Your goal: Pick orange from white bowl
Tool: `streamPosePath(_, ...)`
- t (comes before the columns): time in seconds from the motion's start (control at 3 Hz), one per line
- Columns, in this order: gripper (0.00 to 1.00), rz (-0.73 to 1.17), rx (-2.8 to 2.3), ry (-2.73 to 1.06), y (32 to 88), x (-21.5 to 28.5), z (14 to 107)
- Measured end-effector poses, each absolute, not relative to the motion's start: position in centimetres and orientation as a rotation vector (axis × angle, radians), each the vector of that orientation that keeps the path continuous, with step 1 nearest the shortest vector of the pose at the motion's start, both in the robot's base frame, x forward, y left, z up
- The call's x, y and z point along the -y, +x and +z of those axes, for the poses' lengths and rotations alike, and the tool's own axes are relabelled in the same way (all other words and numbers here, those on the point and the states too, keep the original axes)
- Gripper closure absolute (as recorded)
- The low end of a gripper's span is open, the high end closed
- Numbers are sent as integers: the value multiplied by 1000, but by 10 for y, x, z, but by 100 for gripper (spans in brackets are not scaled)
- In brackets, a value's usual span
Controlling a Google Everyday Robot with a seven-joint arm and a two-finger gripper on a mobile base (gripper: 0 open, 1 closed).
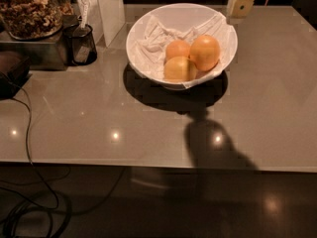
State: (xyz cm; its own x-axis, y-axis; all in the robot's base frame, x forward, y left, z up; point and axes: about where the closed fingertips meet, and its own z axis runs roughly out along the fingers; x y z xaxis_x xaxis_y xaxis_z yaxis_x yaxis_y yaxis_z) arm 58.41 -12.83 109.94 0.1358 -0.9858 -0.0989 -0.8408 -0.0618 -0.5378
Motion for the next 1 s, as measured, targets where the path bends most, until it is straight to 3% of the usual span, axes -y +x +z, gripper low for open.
streamPosePath(0.67, 0, -54, -2127, -1915, 631, 169, 949)
streamPosePath(1.0, 0, -90, -2090, -1903, 639, 165, 955)
